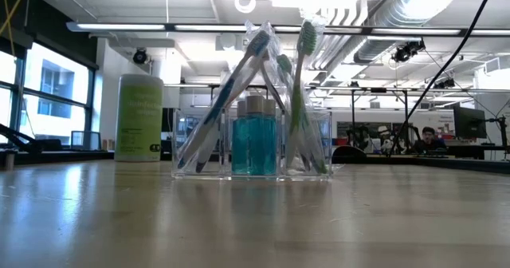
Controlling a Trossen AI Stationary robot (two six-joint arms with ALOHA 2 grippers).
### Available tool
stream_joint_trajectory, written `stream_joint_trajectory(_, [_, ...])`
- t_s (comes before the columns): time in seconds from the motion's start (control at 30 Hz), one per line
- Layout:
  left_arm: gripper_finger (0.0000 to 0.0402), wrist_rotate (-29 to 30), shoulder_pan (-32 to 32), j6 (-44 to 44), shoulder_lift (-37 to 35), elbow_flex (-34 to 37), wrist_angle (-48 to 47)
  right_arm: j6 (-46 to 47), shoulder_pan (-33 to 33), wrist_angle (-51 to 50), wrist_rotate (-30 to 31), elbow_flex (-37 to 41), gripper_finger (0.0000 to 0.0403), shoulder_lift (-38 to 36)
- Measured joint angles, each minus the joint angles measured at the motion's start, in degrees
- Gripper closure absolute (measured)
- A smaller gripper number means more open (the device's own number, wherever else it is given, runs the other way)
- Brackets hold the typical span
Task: Pick & Place toothbrushing station
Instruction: Put the blue toothbrush into the transparent organizer
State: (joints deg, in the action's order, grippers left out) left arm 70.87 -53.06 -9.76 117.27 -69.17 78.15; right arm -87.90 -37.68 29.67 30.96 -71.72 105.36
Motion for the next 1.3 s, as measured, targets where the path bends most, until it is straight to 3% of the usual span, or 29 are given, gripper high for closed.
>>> stream_joint_trajectory(0.17, [0.0381, 3.1, -0.6, 2.3, 0.0, 0.0, 0.0, 2.0, 0.3, -0.1, 1.8, 0.0, 0.0384, 0.0])
stream_joint_trajectory(0.27, [0.0382, 7.0, -1.3, 5.1, 0.0, 0.0, 0.2, 2.6, -0.2, 0.2, 3.5, 0.0, 0.0361, 0.0])
stream_joint_trajectory(0.4, [0.0384, 7.8, -1.7, 7.4, 0.0, 0.0, 1.1, 6.7, -1.7, 1.1, 7.8, 0.0, 0.0318, 0.0])
stream_joint_trajectory(0.47, [0.0384, 9.6, -1.9, 11.6, 0.0, 0.0, 2.3, 9.6, -2.6, 1.1, 12.0, 0.0, 0.0293, 0.0])
stream_joint_trajectory(0.57, [0.0384, 19.0, -1.9, 22.9, 0.1, 0.1, 5.4, 13.0, -3.4, 3.0, 21.4, 0.0, 0.0264, 0.0])
stream_joint_trajectory(0.63, [0.0382, 18.1, -1.1, 29.3, 0.1, 0.4, 7.4, 16.5, -3.3, 3.6, 29.6, 0.0, 0.0255, 0.0])
stream_joint_trajectory(0.7, [0.0379, 16.1, 0.2, 31.9, 0.1, 0.4, 7.4, 21.3, -2.4, 3.5, 36.8, 0.1, 0.0255, 0.0])
stream_joint_trajectory(0.8, [0.0378, 18.0, 2.9, 39.1, 0.1, 0.4, 7.5, 29.4, -0.6, 3.0, 43.3, 0.7, 0.0267, -0.2])
stream_joint_trajectory(1.03, [0.0377, 17.9, 9.1, 48.0, -3.3, 4.1, 5.7, 39.6, 2.7, 0.2, 47.3, 2.9, 0.0315, -0.2])
stream_joint_trajectory(1.2, [0.0376, 19.0, 10.4, 48.5, -11.7, 13.9, 5.7, 42.5, 1.9, 0.1, 51.7, 5.7, 0.0335, -1.7])
stream_joint_trajectory(1.3, [0.0376, 19.3, 11.3, 53.2, -16.8, 20.4, 5.8, 45.2, 1.0, 0.1, 53.7, 8.4, 0.0338, -3.3])
